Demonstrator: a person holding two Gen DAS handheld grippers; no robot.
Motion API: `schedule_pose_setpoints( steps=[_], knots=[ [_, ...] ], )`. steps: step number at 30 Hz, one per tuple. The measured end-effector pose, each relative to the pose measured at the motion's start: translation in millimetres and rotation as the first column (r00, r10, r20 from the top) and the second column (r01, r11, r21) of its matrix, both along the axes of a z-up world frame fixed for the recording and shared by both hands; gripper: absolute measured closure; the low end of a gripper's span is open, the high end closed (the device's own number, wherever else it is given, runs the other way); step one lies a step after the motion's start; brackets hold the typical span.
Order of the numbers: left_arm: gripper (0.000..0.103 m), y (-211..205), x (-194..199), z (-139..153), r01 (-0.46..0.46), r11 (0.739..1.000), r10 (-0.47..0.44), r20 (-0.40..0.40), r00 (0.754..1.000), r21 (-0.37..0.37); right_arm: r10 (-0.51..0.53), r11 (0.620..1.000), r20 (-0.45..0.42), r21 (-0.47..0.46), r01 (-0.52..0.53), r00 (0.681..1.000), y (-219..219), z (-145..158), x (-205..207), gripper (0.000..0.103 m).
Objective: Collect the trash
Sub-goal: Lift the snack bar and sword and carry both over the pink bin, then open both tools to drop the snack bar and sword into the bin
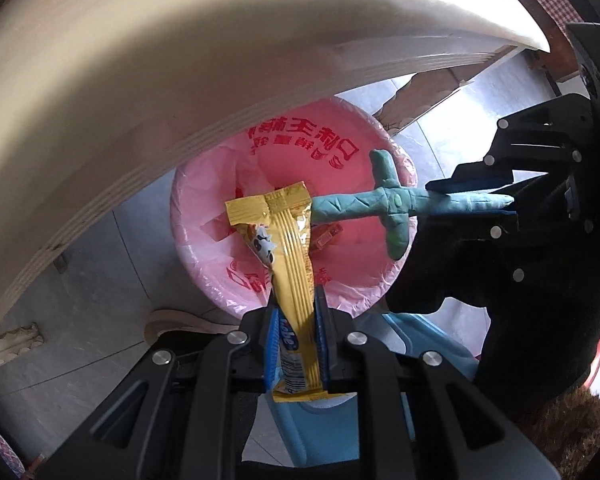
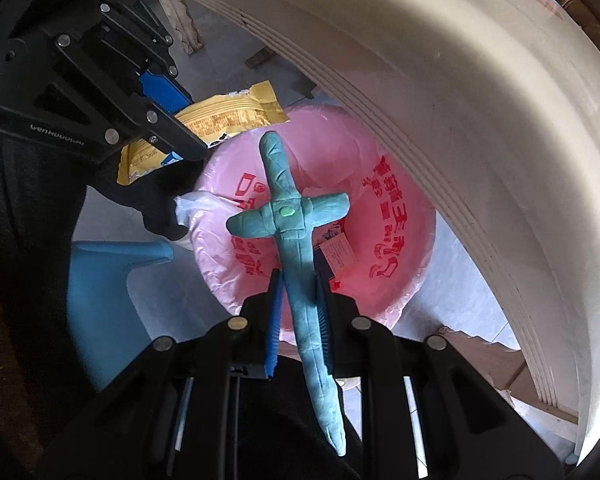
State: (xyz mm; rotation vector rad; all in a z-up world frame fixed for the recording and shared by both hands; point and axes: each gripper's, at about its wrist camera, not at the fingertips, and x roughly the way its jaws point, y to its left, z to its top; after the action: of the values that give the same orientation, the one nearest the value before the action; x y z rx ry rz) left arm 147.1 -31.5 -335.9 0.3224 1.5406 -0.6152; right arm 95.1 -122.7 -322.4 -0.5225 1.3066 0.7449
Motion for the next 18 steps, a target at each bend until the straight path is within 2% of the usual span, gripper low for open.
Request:
schedule_pose_setpoints(
  steps=[10, 13, 18],
  knots=[
    [0.087, -3.3, 11.0, -26.0, -0.001, 1.000, 0.002, -0.024, 1.000, 0.015, -0.010, 1.000, -0.018, 0.006, 0.010, 1.000, 1.5, -24.7, 9.0, 0.085],
    [0.087, -6.2, 11.0, -25.8, 0.017, 1.000, -0.017, 0.000, 1.000, 0.013, -0.011, 1.000, -0.023, 0.005, 0.011, 1.000, 1.9, -31.4, 12.5, 0.085],
    [0.087, -7.4, 10.8, -24.5, 0.017, 1.000, -0.017, -0.001, 1.000, -0.014, -0.001, 1.000, -0.017, -0.002, 0.001, 1.000, 3.6, -38.0, 15.5, 0.085]
  ],
)
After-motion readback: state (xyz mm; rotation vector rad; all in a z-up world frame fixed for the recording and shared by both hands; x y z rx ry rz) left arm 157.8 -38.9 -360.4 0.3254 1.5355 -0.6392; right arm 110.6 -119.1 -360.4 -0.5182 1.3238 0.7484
